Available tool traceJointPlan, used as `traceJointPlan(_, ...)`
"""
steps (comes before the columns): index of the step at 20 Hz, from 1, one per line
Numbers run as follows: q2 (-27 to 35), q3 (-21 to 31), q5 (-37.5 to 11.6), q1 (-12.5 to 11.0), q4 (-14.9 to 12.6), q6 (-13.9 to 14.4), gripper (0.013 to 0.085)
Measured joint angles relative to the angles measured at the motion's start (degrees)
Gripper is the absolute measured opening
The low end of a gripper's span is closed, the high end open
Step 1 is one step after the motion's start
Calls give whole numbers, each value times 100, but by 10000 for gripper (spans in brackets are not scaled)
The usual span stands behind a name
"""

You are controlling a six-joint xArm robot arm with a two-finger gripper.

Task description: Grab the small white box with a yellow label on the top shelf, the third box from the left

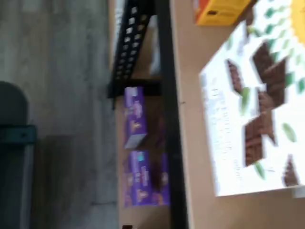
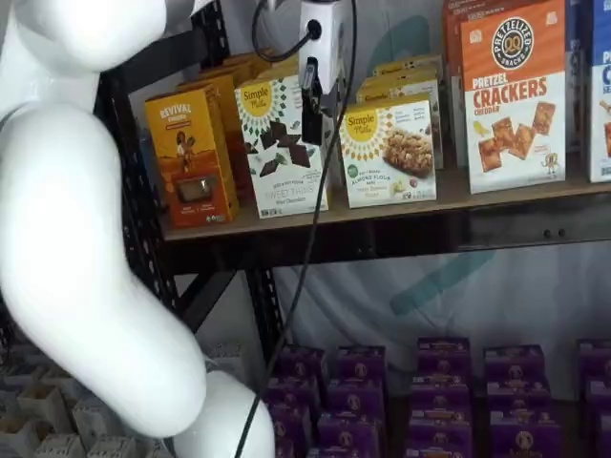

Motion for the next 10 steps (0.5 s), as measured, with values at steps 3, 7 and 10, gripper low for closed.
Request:
traceJointPlan(3,64,-74,-220,-79,174,-41,850)
traceJointPlan(7,344,-340,-386,-61,124,-73,850)
traceJointPlan(10,640,-625,-337,-21,53,-59,850)
